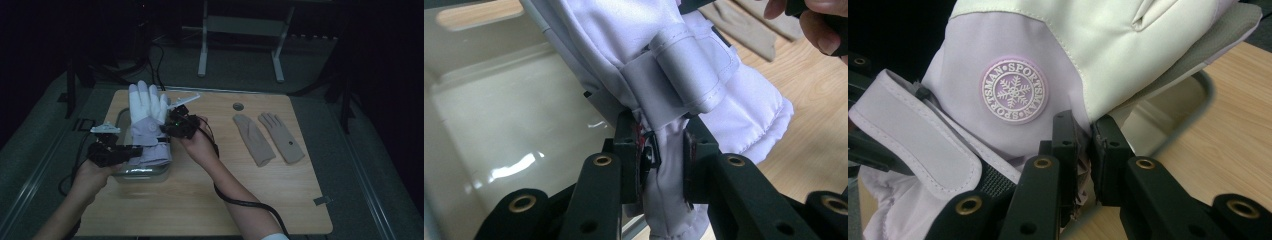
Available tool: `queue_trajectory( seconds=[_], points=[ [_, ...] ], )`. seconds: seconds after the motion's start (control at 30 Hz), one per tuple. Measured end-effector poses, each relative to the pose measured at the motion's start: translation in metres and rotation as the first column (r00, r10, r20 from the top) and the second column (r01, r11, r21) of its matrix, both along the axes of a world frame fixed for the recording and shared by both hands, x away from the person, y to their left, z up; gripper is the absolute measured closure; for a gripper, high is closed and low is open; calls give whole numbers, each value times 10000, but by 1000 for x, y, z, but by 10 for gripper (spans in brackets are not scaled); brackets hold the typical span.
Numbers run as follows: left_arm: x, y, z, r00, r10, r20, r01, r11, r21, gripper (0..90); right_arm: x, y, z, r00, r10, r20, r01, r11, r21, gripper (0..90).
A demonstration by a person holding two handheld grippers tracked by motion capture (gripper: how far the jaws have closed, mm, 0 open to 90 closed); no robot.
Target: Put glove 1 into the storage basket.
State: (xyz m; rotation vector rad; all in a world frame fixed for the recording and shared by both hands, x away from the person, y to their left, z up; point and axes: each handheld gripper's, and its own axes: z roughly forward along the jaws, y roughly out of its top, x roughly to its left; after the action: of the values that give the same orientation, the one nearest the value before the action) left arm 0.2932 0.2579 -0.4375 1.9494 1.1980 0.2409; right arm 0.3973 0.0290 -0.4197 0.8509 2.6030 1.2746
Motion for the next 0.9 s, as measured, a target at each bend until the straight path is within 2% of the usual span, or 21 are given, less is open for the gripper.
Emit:
queue_trajectory(
  seconds=[0.17,0.37,0.47,0.63,0.8,0.9],
  points=[
    [3,13,-6,9999,92,-120,-89,9998,186,743,4,17,-6,9999,107,-94,-107,9999,-60,822],
    [14,19,-26,9982,139,-579,-126,9997,225,742,14,30,-28,9991,-11,-418,-7,9991,-435,822],
    [19,20,-35,9957,108,-917,-82,9995,289,742,17,32,-39,9980,-65,-625,26,9981,-619,822],
    [22,20,-49,9919,140,-1262,-84,9990,443,741,20,36,-57,9953,-119,-964,34,9962,-874,822],
    [23,19,-56,9881,198,-1522,-102,9979,632,740,20,39,-68,9937,-146,-1110,24,9940,-1093,824],
    [26,17,-59,9826,214,-1847,-57,9963,855,739,20,43,-77,9920,-148,-1255,-43,9886,-1506,829]
  ],
)
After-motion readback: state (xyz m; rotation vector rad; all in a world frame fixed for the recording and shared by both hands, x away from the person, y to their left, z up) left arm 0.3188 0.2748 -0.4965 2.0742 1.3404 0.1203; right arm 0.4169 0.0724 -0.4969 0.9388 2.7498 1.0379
